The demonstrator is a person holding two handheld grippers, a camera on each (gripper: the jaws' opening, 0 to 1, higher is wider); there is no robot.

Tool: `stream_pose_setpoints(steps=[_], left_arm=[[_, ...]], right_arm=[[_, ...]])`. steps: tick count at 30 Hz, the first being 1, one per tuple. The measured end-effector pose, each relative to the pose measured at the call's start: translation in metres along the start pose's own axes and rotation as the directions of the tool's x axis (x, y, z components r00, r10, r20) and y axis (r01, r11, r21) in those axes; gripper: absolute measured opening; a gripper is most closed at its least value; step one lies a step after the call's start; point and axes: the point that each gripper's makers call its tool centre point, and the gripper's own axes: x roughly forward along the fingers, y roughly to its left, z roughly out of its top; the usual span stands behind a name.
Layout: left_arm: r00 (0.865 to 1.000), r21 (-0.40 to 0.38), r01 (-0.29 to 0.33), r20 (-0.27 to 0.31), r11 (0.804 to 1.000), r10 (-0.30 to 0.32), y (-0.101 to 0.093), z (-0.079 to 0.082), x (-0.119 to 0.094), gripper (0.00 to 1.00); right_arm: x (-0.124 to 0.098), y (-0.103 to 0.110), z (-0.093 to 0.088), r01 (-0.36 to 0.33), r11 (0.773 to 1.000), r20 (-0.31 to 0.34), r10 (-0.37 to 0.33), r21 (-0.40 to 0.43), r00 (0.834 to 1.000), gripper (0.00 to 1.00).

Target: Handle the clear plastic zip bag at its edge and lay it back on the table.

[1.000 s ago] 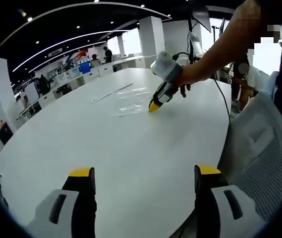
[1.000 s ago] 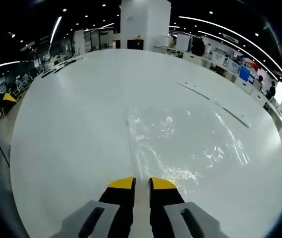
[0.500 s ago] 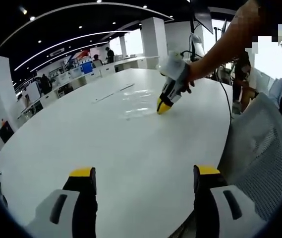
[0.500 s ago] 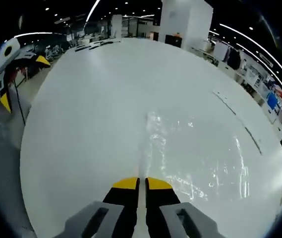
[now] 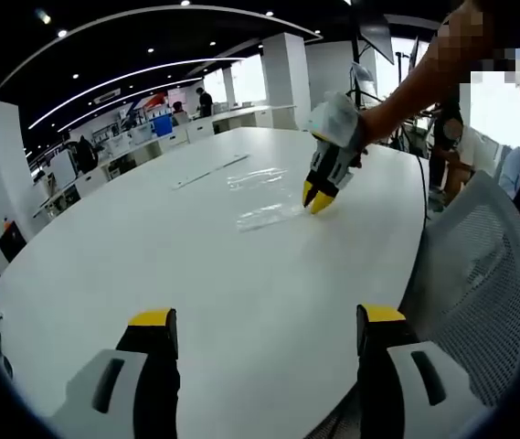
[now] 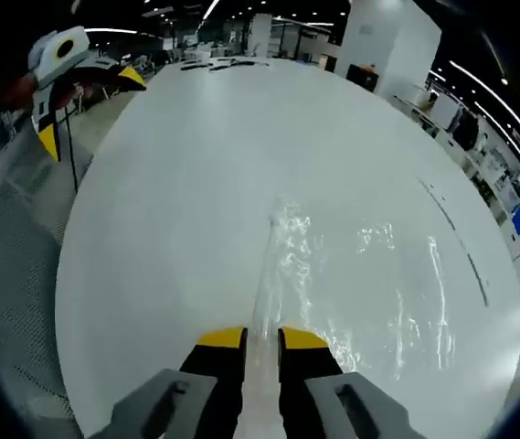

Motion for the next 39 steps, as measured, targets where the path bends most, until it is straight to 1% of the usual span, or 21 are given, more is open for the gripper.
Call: stream_pose_setpoints(steps=[2, 5, 6, 7, 8, 10, 11, 13, 16, 22, 23, 24, 26, 28, 29, 30, 31, 32, 34, 37, 39], left_arm=[[1.0, 0.0, 0.0, -0.001, 1.0, 0.0, 0.0, -0.001, 0.0, 0.79], [1.0, -0.002, -0.002, 0.003, 1.0, 0.002, 0.001, 0.0, -0.002, 0.79], [1.0, -0.001, -0.003, 0.002, 1.0, 0.003, 0.001, 0.0, -0.002, 0.79], [1.0, 0.0, -0.006, 0.003, 1.0, 0.006, 0.001, -0.001, -0.003, 0.78], [1.0, -0.001, -0.006, 0.003, 1.0, 0.006, 0.002, -0.001, -0.004, 0.78], [1.0, -0.006, -0.007, 0.005, 1.0, 0.007, 0.001, 0.0, -0.005, 0.78], [1.0, -0.009, -0.009, 0.006, 1.0, 0.009, 0.001, 0.0, -0.005, 0.77], [1.0, -0.012, -0.009, 0.008, 1.0, 0.009, 0.0, 0.002, -0.006, 0.77], [1.0, -0.004, -0.007, 0.007, 1.0, 0.007, -0.001, 0.004, -0.005, 0.77], [1.0, 0.0, -0.001, 0.012, 1.0, 0.001, -0.003, 0.009, -0.002, 0.76], [1.0, 0.002, 0.0, 0.011, 1.0, 0.0, -0.003, 0.009, -0.002, 0.76], [1.0, 0.005, 0.002, 0.012, 1.0, -0.002, -0.003, 0.01, -0.001, 0.76], [1.0, 0.009, 0.006, 0.01, 1.0, -0.006, -0.005, 0.012, 0.0, 0.76], [1.0, 0.016, 0.008, 0.011, 1.0, -0.008, -0.006, 0.013, 0.0, 0.76], [1.0, 0.019, 0.008, 0.012, 1.0, -0.009, -0.007, 0.014, 0.0, 0.76], [1.0, 0.02, 0.009, 0.014, 1.0, -0.01, -0.008, 0.015, 0.001, 0.76], [1.0, 0.02, 0.011, 0.014, 1.0, -0.011, -0.007, 0.015, 0.001, 0.76], [1.0, 0.023, 0.013, 0.014, 1.0, -0.013, -0.007, 0.015, 0.001, 0.76], [1.0, 0.026, 0.015, 0.014, 1.0, -0.015, -0.007, 0.015, 0.001, 0.76], [1.0, 0.03, 0.017, 0.013, 0.999, -0.017, -0.007, 0.015, 0.003, 0.76], [1.0, 0.032, 0.021, 0.012, 0.999, -0.022, -0.008, 0.015, 0.003, 0.76]], right_arm=[[0.003, -0.005, 0.001, 0.027, 1.0, -0.004, -0.027, 0.008, 1.0, 0.19], [0.009, -0.005, 0.002, 0.025, 0.998, -0.01, -0.025, 0.051, 1.0, 0.19], [0.009, -0.004, 0.001, 0.026, 0.998, -0.018, -0.025, 0.053, 1.0, 0.19], [0.009, -0.003, -0.004, 0.026, 0.998, -0.045, -0.024, 0.05, 0.999, 0.18], [0.011, -0.002, 0.001, 0.018, 0.998, -0.014, -0.017, 0.054, 1.0, 0.18], [0.011, -0.004, -0.003, 0.012, 0.996, -0.027, -0.009, 0.084, 1.0, 0.17], [0.011, -0.003, -0.002, -0.001, 0.993, -0.019, 0.003, 0.121, 1.0, 0.16], [0.011, -0.004, -0.004, 0.002, 0.997, -0.034, 0.001, 0.078, 0.999, 0.13], [0.013, 0.002, -0.002, -0.014, 1.0, -0.049, 0.015, 0.008, 0.999, 0.09], [0.011, 0.008, -0.001, -0.023, 0.998, -0.054, 0.021, -0.052, 0.998, 0.0], [0.011, 0.008, -0.002, -0.022, 0.998, -0.057, 0.018, -0.058, 0.998, 0.0], [0.013, 0.005, -0.002, -0.019, 0.994, -0.06, 0.013, -0.105, 0.998, 0.0], [0.014, 0.005, -0.003, -0.013, 0.993, -0.062, 0.006, -0.121, 0.998, 0.0], [0.014, 0.005, -0.004, -0.016, 0.987, -0.068, 0.005, -0.158, 0.998, 0.0], [0.014, 0.005, -0.004, -0.018, 0.977, -0.08, 0.001, -0.213, 0.997, 0.0], [0.015, 0.005, -0.005, -0.021, 0.969, -0.087, -0.001, -0.244, 0.996, 0.0], [0.015, 0.005, -0.005, -0.027, 0.955, -0.103, -0.004, -0.297, 0.995, 0.0], [0.013, 0.012, -0.004, -0.029, 0.945, -0.104, -0.006, -0.327, 0.995, 0.0], [0.012, 0.014, -0.003, -0.035, 0.943, -0.102, 0.001, -0.331, 0.995, 0.0], [0.01, 0.017, -0.001, -0.043, 0.93, -0.107, 0.003, -0.366, 0.994, 0.0], [0.01, 0.012, -0.002, -0.048, 0.921, -0.113, 0.004, -0.387, 0.994, 0.0]])
